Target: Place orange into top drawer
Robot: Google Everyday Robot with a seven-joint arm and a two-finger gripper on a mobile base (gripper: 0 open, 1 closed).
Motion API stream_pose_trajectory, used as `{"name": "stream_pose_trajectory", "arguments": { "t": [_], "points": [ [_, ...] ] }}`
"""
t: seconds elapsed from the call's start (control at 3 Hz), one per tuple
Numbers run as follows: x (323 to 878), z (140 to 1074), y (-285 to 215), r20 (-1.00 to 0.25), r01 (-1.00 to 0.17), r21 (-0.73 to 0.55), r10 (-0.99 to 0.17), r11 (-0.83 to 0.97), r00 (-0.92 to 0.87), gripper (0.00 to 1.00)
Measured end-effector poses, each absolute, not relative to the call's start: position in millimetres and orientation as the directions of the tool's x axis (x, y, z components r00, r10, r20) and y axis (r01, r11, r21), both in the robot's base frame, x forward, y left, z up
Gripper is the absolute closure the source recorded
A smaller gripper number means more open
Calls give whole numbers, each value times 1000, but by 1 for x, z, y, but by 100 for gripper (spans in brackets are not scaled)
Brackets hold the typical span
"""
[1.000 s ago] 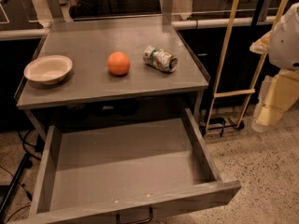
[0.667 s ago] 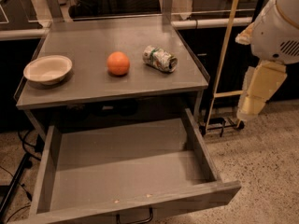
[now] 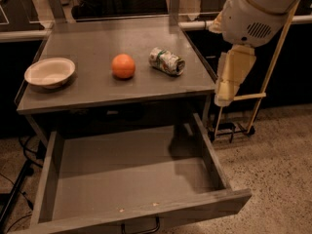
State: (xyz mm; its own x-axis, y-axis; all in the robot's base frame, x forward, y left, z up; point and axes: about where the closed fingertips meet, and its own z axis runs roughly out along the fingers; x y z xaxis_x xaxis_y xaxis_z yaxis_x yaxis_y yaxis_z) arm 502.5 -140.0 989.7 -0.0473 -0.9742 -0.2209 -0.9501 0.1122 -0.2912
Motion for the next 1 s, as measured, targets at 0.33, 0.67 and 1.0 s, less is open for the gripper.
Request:
{"name": "stream_pose_trajectory", "arguments": {
  "t": [0.33,0.67,1.0],
  "points": [
    [505,991,-136,-224,-950,-294,-974,105,-39,0],
    [508,991,-129,-248,-948,-299,-968,111,-35,0],
    [539,985,-108,-262,-945,-314,-965,92,-7,0]
  ]
}}
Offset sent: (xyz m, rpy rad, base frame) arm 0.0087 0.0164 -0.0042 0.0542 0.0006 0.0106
